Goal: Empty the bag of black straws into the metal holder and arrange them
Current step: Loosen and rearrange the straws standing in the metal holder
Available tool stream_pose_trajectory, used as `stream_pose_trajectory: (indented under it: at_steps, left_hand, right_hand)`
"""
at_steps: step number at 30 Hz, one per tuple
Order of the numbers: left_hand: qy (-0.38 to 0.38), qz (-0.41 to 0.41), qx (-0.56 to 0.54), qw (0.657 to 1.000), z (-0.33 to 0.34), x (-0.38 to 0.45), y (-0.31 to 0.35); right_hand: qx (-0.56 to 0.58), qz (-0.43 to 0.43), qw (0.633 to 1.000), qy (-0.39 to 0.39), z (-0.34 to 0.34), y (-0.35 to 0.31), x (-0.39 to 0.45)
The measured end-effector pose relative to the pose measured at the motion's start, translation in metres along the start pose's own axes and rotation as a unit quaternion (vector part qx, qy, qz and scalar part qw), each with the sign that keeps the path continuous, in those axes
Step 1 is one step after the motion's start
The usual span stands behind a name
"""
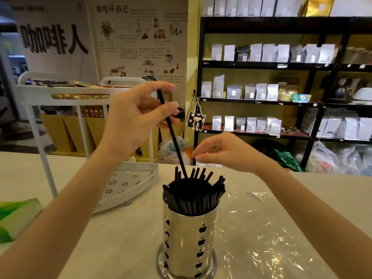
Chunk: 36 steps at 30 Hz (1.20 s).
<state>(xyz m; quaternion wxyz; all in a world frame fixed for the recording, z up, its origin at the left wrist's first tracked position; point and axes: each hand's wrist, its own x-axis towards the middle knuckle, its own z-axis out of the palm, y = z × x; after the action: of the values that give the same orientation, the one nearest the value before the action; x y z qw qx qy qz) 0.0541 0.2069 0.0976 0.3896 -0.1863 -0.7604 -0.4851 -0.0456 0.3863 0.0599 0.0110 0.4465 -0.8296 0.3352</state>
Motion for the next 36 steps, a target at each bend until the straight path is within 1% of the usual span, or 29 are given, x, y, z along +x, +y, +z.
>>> stream_pose_trajectory:
  at_steps: [4,8,12,16,18,22,24,25,27,28,29,30,32,34,36]
  left_hand:
    - [-0.031,-0.031,-0.006,0.999,0.009,-0.014,-0.012]
    - [-0.062,-0.058,0.01,0.996,0.015,-0.029,-0.024]
    - [-0.103,-0.077,0.026,0.991,0.019,-0.043,-0.035]
    - [-0.148,-0.108,0.035,0.982,0.022,-0.051,-0.042]
    - [-0.162,-0.132,0.019,0.978,0.023,-0.055,-0.045]
    - [-0.2,-0.173,0.006,0.964,0.023,-0.057,-0.048]
    - [-0.196,-0.178,-0.008,0.964,0.023,-0.055,-0.047]
    - [-0.177,-0.173,-0.019,0.969,0.023,-0.053,-0.045]
    - [-0.096,-0.139,-0.015,0.986,0.022,-0.05,-0.042]
    - [-0.052,-0.114,0.009,0.992,0.021,-0.049,-0.042]
    - [-0.025,-0.092,0.041,0.995,0.019,-0.047,-0.041]
    - [-0.022,-0.082,0.067,0.994,0.017,-0.045,-0.04]
    - [-0.061,-0.102,0.069,0.99,0.015,-0.041,-0.037]
    - [-0.097,-0.127,0.018,0.987,0.012,-0.038,-0.035]
    - [-0.106,-0.131,-0.013,0.986,0.008,-0.036,-0.034]
  right_hand:
    - [-0.075,0.008,0.993,-0.086,0.009,-0.002,0.011]
    - [-0.114,0.041,0.982,-0.145,0.015,-0.002,0.019]
    - [-0.133,0.032,0.978,-0.157,0.017,-0.002,0.021]
    - [-0.125,0.022,0.98,-0.15,0.02,-0.002,0.023]
    - [-0.115,0.018,0.983,-0.141,0.019,-0.001,0.023]
    - [-0.051,0.004,0.994,-0.092,0.009,-0.006,0.02]
    - [-0.015,-0.002,0.999,-0.04,0.0,-0.013,0.018]
    - [0.0,-0.007,1.0,-0.003,-0.006,-0.017,0.016]
    - [0.036,-0.022,0.996,0.084,-0.02,-0.022,0.013]
    - [0.058,-0.03,0.99,0.129,-0.027,-0.024,0.012]
    - [0.086,-0.035,0.981,0.169,-0.034,-0.025,0.01]
    - [0.12,-0.037,0.971,0.202,-0.039,-0.026,0.008]
    - [0.185,-0.033,0.95,0.25,-0.048,-0.026,0.006]
    - [0.229,-0.026,0.932,0.28,-0.052,-0.025,0.002]
    - [0.275,-0.023,0.915,0.296,-0.053,-0.023,-0.002]
